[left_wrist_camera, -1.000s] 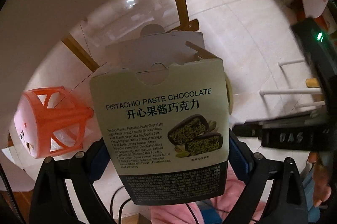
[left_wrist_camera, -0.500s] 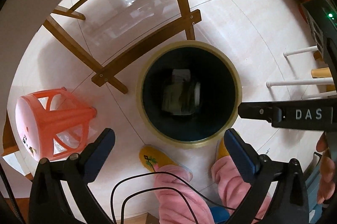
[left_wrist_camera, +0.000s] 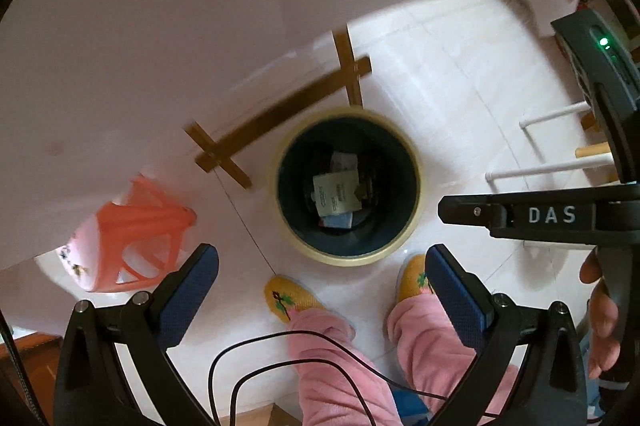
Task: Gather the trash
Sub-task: 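Raise both tools back over the table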
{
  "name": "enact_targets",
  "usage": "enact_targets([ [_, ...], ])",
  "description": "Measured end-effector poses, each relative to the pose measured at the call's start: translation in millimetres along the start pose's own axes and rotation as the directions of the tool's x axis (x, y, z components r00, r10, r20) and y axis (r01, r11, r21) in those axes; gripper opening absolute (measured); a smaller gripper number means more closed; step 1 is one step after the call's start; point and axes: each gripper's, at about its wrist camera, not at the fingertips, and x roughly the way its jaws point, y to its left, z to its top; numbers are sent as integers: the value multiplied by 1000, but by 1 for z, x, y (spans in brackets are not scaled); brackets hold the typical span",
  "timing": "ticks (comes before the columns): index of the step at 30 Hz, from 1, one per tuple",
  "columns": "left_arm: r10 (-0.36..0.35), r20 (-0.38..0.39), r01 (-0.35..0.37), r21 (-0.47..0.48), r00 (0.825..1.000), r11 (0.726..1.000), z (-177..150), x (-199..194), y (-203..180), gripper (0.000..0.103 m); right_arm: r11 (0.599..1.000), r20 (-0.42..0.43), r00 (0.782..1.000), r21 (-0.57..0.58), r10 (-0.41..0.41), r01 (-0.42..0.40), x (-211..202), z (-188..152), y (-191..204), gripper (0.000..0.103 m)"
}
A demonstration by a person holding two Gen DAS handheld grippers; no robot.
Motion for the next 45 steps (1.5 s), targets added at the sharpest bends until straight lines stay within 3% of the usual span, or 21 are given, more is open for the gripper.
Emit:
enact_targets([
  [8, 14, 166, 2, -100, 986, 995, -4, -116, 7, 102, 988, 137, 990, -143, -38, 58, -85, -33, 43, 38],
  [17, 61, 341, 12, -208, 938, 978, -1, -243, 19, 102, 931, 253, 967, -359, 23, 72, -194, -67, 95, 38],
  [22, 120, 404, -7, -272, 907, 962, 6, -293, 31, 102, 897, 380, 922, -429, 71, 108, -257, -65, 115, 38],
  [28, 168, 461, -3, -338, 871, 941, 19, -339, 43, 102, 883, 438, 890, -459, 129, 98, -306, -54, 124, 38],
  [37, 136, 509, 2, -261, 850, 965, 63, -378, 52, 102, 900, 527, 836, -423, 152, 103, -356, -47, 131, 38],
  [45, 13, 512, 53, -115, 859, 992, 107, -390, 60, 102, 945, 609, 785, -311, 119, 98, -379, -40, 139, 38],
])
